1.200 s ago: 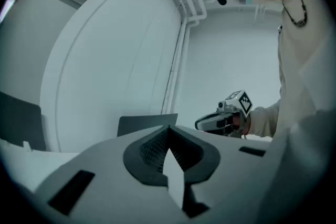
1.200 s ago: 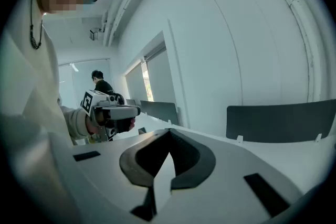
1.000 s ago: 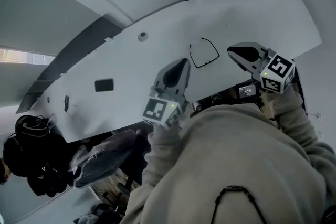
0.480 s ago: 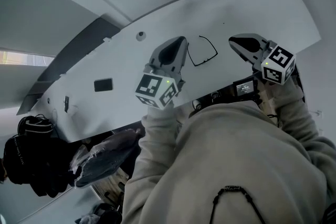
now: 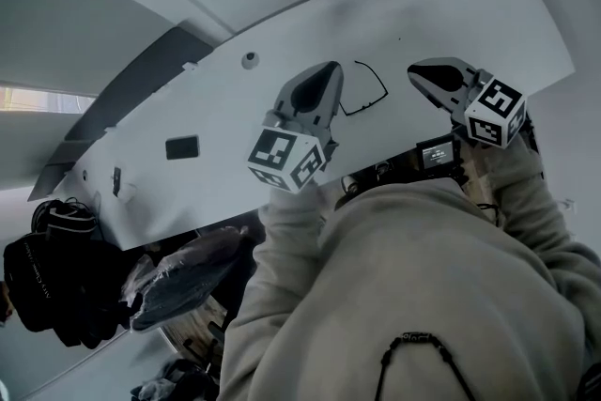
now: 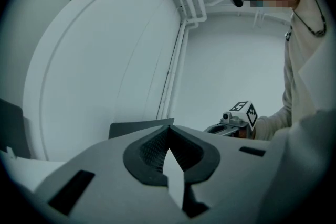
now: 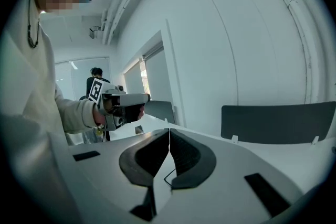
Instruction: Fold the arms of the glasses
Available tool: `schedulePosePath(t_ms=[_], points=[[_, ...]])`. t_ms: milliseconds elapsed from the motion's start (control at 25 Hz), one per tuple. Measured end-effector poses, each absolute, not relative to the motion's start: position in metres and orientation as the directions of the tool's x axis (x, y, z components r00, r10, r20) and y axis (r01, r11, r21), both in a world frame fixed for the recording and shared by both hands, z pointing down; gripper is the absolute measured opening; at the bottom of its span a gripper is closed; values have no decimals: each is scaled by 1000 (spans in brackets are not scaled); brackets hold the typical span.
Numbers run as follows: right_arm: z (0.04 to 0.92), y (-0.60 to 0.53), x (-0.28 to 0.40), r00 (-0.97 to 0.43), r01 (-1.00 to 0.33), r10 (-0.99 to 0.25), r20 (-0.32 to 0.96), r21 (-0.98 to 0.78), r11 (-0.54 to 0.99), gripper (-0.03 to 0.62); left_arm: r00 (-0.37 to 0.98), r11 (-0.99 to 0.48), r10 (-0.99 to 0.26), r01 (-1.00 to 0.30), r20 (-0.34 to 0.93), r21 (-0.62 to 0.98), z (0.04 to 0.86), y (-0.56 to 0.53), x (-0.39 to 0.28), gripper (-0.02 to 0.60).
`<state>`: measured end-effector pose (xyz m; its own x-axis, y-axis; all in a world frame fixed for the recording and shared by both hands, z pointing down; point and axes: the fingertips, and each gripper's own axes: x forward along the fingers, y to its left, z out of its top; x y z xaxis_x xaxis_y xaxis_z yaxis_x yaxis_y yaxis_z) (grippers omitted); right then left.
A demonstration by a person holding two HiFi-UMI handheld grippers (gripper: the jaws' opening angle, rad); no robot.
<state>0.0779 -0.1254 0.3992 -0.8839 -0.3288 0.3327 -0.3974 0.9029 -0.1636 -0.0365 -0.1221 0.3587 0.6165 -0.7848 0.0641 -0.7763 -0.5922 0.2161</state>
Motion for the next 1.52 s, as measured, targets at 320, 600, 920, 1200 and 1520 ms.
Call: schedulePosePath(t_ms=[320,600,920,1200,1520], points=[[415,-130,65,-885,-341,-266,382,-143,929,23,590,-563,-804,-796,75,220,363,-118,-47,5],[484,-126,51,-792,-155,-95,603,-48,987,25,543,-515,-836,-826,81,228,367,-110,-66,5],[627,-106,37,-448,230,86,890,21,973,126,449,-417,-889,-876,93,241,369,-99,-106,5],[704,-93,16,-283,401,158,946,-33,916,150,344,-306,-930,-920,130,247,379,-84,-145,5],[740,-95,7,-189,481,119,975,-13,877,147,260,-215,-952,-942,159,257,391,-62,-178,5]])
